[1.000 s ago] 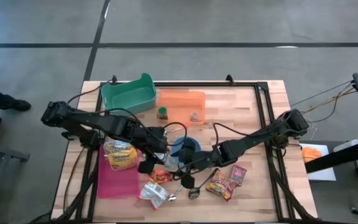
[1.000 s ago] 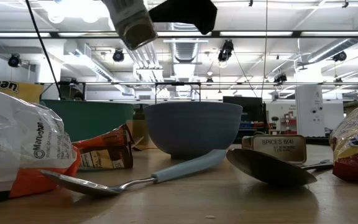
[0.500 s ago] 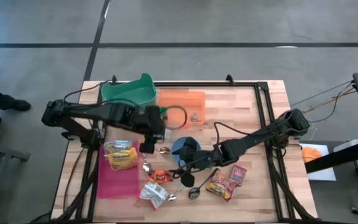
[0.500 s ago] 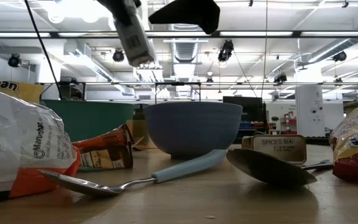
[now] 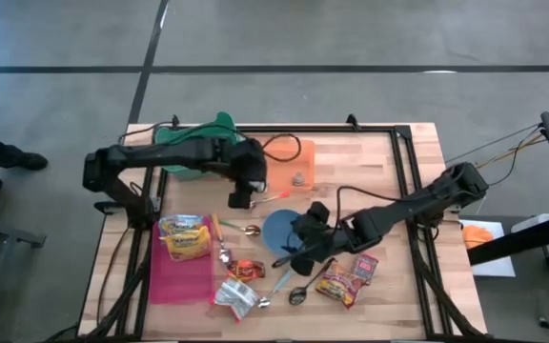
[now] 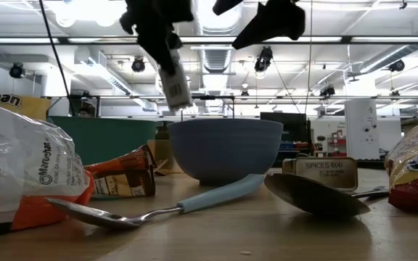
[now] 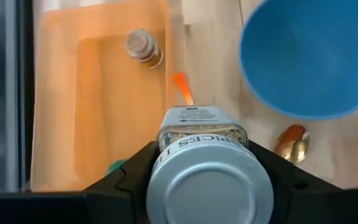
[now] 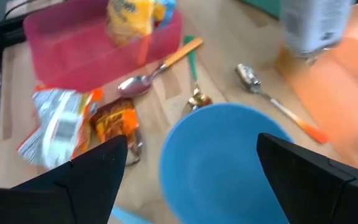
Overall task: Pick & Place Food Item
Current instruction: Put the white spice bottle into the orange bin
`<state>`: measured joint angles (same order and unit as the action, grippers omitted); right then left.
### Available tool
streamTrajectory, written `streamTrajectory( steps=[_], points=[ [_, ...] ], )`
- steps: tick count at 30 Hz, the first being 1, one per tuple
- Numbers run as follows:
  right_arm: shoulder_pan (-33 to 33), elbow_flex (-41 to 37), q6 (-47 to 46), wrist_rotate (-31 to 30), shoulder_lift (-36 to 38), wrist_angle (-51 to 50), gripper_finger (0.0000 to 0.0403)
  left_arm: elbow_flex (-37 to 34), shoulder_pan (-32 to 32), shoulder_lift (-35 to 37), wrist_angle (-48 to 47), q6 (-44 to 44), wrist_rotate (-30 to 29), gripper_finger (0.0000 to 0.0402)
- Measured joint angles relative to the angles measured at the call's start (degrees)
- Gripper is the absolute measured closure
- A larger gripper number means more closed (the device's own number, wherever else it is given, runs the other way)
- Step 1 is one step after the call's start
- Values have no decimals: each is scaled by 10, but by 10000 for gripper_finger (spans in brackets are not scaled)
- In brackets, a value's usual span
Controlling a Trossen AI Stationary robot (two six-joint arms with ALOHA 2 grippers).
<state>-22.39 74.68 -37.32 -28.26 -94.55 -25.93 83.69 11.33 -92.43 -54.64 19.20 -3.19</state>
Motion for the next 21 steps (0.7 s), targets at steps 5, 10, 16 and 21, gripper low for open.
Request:
streamTrajectory(
  steps=[5,10,16,21],
  points=[
    [-2,0,-32,-4,15,-12,48,32,33,-55,12,5,-24,216],
    [-10,0,-66,-14,45,-52,48,69,50,-101,9,19,-28,216],
    [-35,-1,-147,-105,74,-149,48,105,64,-137,5,48,-31,216],
    [-64,-1,-212,-163,85,-226,48,108,83,-152,-6,50,-12,216]
  ],
)
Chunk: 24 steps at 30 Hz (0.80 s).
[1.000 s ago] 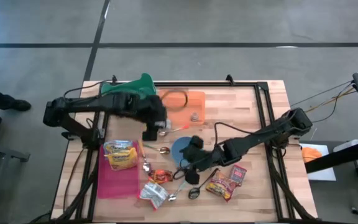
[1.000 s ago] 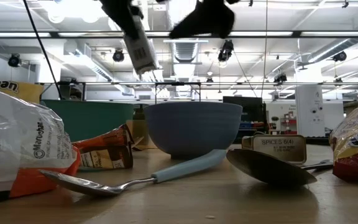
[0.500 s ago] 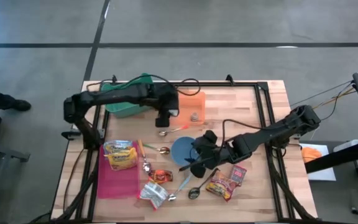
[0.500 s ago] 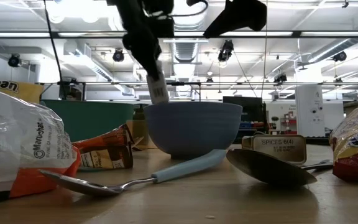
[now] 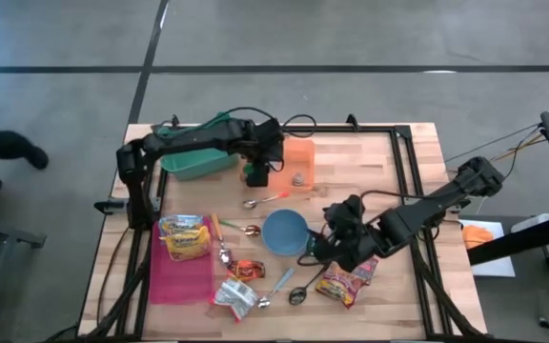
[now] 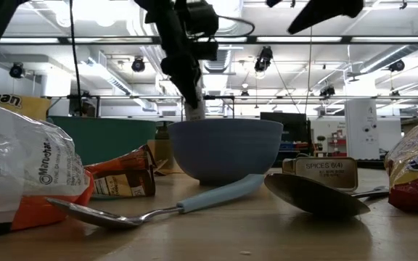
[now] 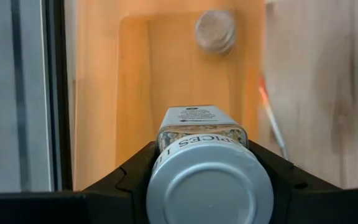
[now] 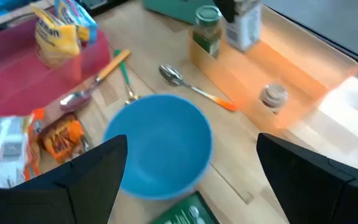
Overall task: Pick & Place Food Item
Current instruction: Put the white spice bottle into the orange bin
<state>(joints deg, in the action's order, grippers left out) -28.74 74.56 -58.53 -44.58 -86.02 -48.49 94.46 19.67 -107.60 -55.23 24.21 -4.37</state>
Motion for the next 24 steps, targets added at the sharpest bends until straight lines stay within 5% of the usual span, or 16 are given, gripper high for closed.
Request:
streamTrajectory(
  steps=[24],
  points=[
    [-10,-1,-28,-11,9,-50,48,-33,18,-29,-13,9,89,216]
  ],
)
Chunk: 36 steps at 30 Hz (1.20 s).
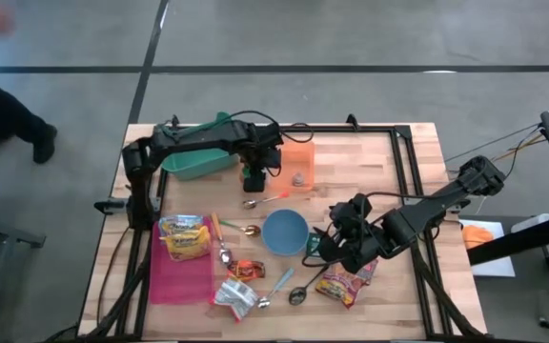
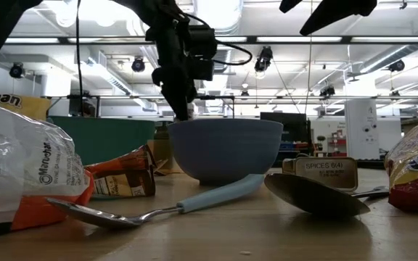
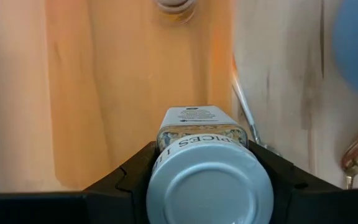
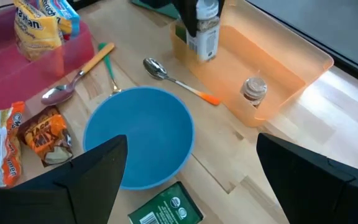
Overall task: Pick & Place Food Item
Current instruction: Put the white spice bottle into the orange bin
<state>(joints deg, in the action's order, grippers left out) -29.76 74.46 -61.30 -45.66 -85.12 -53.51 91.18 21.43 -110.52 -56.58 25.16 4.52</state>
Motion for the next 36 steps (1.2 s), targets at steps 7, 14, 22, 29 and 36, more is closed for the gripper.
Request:
streamTrajectory(
  steps=[7,14,22,29,36],
  points=[
    [0,0,0,-11,0,-1,48,-23,3,0,8,2,4,216],
    [0,0,2,-11,0,-2,48,-34,5,0,15,2,6,216],
    [0,0,3,-10,0,-2,48,-35,7,0,25,2,15,216],
    [0,0,4,-10,0,-2,48,-35,9,0,30,1,26,216],
    [0,0,4,-10,0,-2,48,-35,11,0,29,-2,39,216]
  ],
)
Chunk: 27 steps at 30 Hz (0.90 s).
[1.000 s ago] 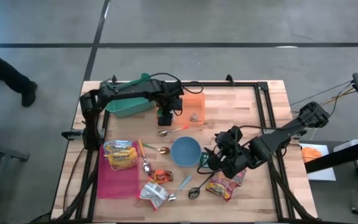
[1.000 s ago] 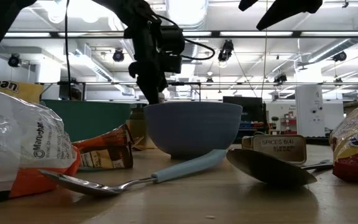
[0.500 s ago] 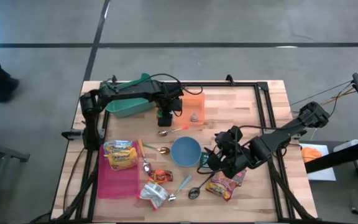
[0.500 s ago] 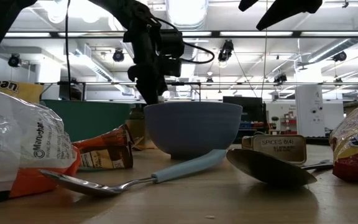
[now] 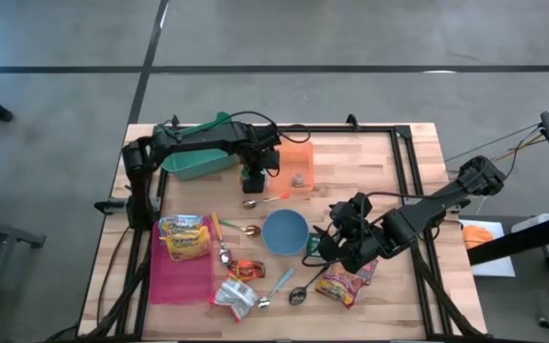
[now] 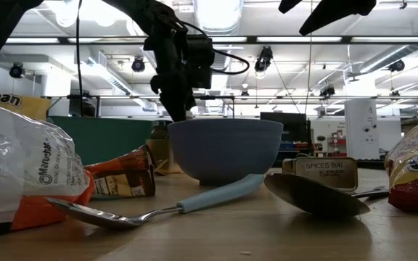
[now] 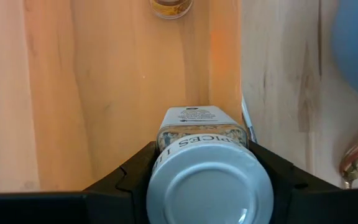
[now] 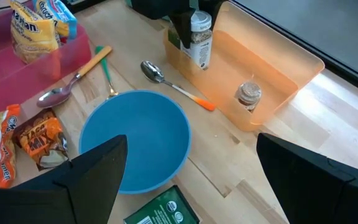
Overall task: Pick & Place Food Item
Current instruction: Put the white spice bottle into the orange bin
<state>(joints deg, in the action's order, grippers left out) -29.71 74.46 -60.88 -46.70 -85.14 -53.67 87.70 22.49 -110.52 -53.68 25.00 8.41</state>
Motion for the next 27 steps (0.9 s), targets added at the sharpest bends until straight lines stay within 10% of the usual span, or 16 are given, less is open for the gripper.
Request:
streamTrajectory(
  steps=[27],
  points=[
    [0,0,0,0,0,-1,48,-40,-1,-4,13,-14,6,170]
  ],
)
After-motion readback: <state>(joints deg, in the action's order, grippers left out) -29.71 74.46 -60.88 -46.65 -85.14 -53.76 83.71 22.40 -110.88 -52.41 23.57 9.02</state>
